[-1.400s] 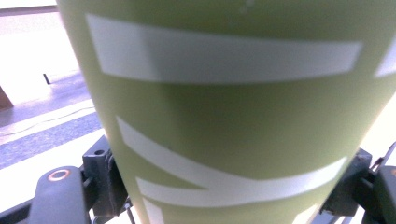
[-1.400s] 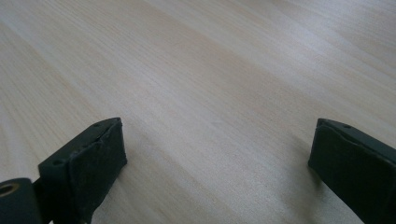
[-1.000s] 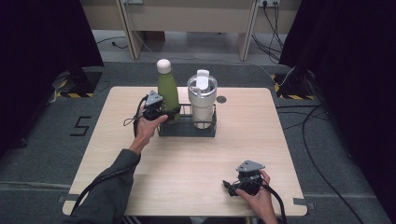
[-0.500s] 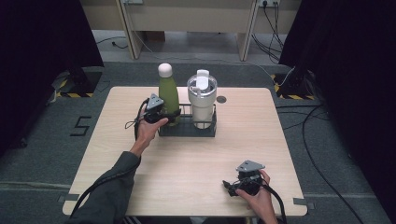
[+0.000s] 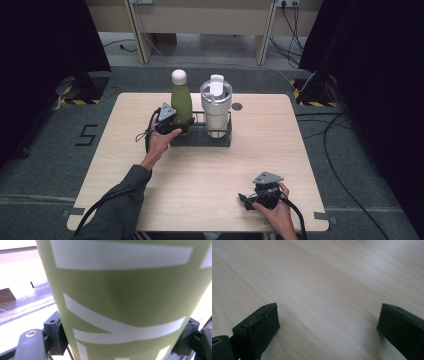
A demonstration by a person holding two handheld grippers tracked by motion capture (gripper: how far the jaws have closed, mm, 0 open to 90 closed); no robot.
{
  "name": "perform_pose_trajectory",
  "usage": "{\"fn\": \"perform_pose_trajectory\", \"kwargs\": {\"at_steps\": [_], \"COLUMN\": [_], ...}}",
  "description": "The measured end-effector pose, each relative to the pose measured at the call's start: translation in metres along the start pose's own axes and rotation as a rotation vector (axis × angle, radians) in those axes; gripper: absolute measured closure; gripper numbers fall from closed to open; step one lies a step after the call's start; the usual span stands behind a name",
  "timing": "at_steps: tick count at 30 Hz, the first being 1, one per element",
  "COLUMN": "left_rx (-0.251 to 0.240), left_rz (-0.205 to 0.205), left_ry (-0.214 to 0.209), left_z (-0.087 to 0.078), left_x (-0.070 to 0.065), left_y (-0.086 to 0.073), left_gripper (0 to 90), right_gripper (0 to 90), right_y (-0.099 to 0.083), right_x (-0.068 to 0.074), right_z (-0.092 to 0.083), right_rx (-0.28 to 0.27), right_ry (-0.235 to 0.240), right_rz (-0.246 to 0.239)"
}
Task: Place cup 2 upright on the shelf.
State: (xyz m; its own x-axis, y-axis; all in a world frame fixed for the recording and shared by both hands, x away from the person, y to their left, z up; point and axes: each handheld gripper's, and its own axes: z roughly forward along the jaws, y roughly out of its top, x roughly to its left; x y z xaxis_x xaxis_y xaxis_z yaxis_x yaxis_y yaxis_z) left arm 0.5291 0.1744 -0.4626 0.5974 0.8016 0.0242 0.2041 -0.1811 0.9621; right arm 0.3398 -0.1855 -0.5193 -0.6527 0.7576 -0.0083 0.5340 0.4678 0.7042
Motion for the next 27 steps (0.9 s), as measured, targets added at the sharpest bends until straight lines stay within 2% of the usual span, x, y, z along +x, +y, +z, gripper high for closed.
{"fn": "perform_pose_trajectory", "kwargs": {"at_steps": [4,7,9,12,17,21,27], "left_rx": [-0.001,-0.004,0.002,0.005,0.011,0.024,0.033], "left_rz": [-0.005,-0.015,-0.007,-0.001,-0.012,0.013,0.001], "left_ry": [0.009,0.016,0.018,0.022,0.023,0.026,0.023], "left_z": [-0.0009,-0.0003,-0.001,-0.0016,-0.0024,-0.0054,-0.0069], "left_x": [-0.0004,-0.0001,0.0012,0.0002,0.0,-0.0001,0.0005], "left_y": [-0.0008,-0.0013,-0.0007,0.0002,0.002,0.0052,0.007], "left_gripper": [19.6,16.0,14.9,14.7,14.6,14.6,14.5], "right_gripper": [4.1,4.0,4.1,4.0,4.0,4.0,4.0], "right_y": [0.0,0.0,0.0001,0.0001,0.0001,0.0001,0.0001], "right_x": [-0.0003,-0.0003,-0.0003,-0.0002,-0.0002,-0.0003,-0.0002], "right_z": [0.0002,0.0002,0.0002,0.0002,0.0001,0.0002,0.0001], "right_rx": [-0.002,-0.002,-0.002,-0.002,-0.002,-0.002,-0.001], "right_ry": [0.0,0.0,0.0,0.0,0.001,0.0,0.001], "right_rz": [-0.005,-0.006,-0.005,-0.004,-0.003,-0.005,-0.004]}}
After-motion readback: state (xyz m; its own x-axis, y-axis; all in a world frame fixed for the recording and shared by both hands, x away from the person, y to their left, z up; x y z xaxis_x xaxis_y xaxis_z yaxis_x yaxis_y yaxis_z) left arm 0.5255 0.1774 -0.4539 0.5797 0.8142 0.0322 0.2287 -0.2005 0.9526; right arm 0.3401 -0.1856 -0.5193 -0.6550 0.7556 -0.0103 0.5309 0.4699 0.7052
